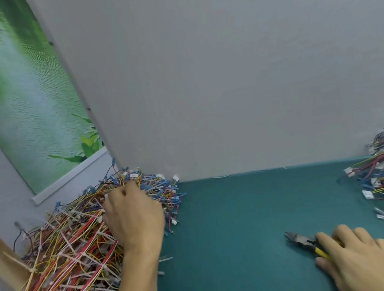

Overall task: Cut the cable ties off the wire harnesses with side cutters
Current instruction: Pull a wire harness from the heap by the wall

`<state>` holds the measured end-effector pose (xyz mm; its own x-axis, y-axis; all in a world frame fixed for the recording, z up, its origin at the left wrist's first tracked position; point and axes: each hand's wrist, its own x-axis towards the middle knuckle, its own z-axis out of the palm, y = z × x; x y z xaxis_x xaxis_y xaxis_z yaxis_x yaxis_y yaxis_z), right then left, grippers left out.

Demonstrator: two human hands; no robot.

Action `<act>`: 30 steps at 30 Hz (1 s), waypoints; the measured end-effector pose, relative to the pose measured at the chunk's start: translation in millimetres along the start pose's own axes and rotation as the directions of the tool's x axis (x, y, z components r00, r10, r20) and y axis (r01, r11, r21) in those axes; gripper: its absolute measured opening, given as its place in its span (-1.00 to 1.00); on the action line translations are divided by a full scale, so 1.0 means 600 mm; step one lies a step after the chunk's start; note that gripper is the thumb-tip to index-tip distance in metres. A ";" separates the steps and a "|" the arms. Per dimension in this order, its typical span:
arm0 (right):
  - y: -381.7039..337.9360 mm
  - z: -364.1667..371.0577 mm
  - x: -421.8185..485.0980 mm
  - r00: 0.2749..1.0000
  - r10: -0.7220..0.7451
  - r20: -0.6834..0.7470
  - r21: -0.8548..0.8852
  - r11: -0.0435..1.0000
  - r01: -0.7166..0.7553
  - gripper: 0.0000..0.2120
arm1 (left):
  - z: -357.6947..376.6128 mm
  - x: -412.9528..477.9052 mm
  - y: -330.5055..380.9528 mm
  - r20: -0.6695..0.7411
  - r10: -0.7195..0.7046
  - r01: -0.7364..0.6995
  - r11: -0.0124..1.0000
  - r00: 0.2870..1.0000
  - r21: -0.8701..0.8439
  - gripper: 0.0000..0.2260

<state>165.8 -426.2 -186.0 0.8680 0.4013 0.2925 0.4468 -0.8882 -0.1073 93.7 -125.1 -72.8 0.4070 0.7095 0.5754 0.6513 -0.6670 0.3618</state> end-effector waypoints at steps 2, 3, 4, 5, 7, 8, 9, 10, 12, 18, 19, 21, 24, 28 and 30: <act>-0.007 -0.014 -0.008 0.999 0.021 0.045 -0.002 1.000 -0.021 -0.64 | 0.007 0.014 -0.013 0.160 -0.097 0.079 0.990 0.982 0.120 -0.75; -0.007 -0.013 -0.005 1.000 0.027 0.016 0.049 0.998 -0.028 -0.63 | 0.011 0.018 -0.018 0.224 -0.137 0.103 0.982 0.965 0.160 -0.77; -0.005 -0.010 -0.005 0.999 0.024 -0.023 0.042 0.999 -0.023 -0.62 | 0.016 0.019 -0.022 0.264 -0.164 0.118 0.976 0.950 0.182 -0.79; -0.008 -0.015 -0.005 1.000 0.024 0.019 0.034 0.999 -0.025 -0.62 | 0.021 0.018 -0.026 0.282 -0.184 0.130 0.972 0.942 0.197 -0.80; -0.005 -0.012 0.001 0.995 -0.004 0.097 0.020 1.000 0.003 -0.60 | 0.028 0.017 -0.030 0.278 -0.205 0.143 0.963 0.938 0.229 -0.82; 0.000 -0.006 0.001 0.999 -0.016 0.043 0.030 0.999 0.015 -0.57 | 0.029 0.017 -0.031 0.273 -0.207 0.142 0.960 0.940 0.241 -0.84; 0.002 -0.001 0.001 0.999 -0.022 -0.023 0.036 0.999 0.023 -0.53 | 0.029 0.018 -0.032 0.266 -0.210 0.144 0.958 0.941 0.249 -0.87; 0.002 0.003 0.001 1.000 -0.010 -0.022 0.040 0.999 0.011 -0.51 | 0.025 0.018 -0.030 0.253 -0.210 0.143 0.955 0.944 0.258 -0.91; 0.000 0.001 0.005 1.000 -0.021 -0.006 0.024 0.999 0.021 -0.50 | 0.015 0.016 -0.024 0.210 -0.183 0.121 0.954 0.961 0.274 -0.92; 0.005 -0.004 0.005 0.998 -0.060 -0.008 0.023 0.998 0.060 -0.51 | -0.024 -0.012 0.012 -0.076 0.118 -0.112 0.990 0.990 0.082 -0.82; 0.004 -0.010 0.004 0.998 -0.062 0.026 -0.004 0.998 0.062 -0.52 | -0.033 -0.014 0.023 -0.083 0.141 -0.137 0.989 0.987 0.048 -0.82; -0.002 -0.019 0.000 0.999 -0.023 0.043 -0.023 0.999 0.024 -0.58 | -0.049 -0.018 0.044 -0.003 0.163 -0.162 0.986 0.987 0.030 -0.84; -0.003 -0.008 -0.004 1.000 -0.013 -0.001 -0.015 1.000 0.013 -0.54 | -0.073 -0.026 0.063 -0.107 0.303 -0.311 0.948 0.947 -0.066 -0.85; 0.003 0.005 0.001 0.999 -0.021 0.050 -0.122 0.992 0.027 -0.53 | -0.090 -0.037 0.098 -0.353 0.395 -0.471 0.867 0.848 -0.161 -0.89; 0.002 0.003 0.001 0.997 0.012 0.079 -0.110 0.994 -0.003 -0.57 | -0.081 -0.039 0.125 -0.139 0.369 -0.391 0.898 0.919 -0.203 -0.86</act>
<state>167.0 -426.4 -187.7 0.8877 0.4069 0.2155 0.4173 -0.9088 -0.0028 101.9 -202.8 -23.8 0.5255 0.3744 0.7640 0.2959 -0.9223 0.2484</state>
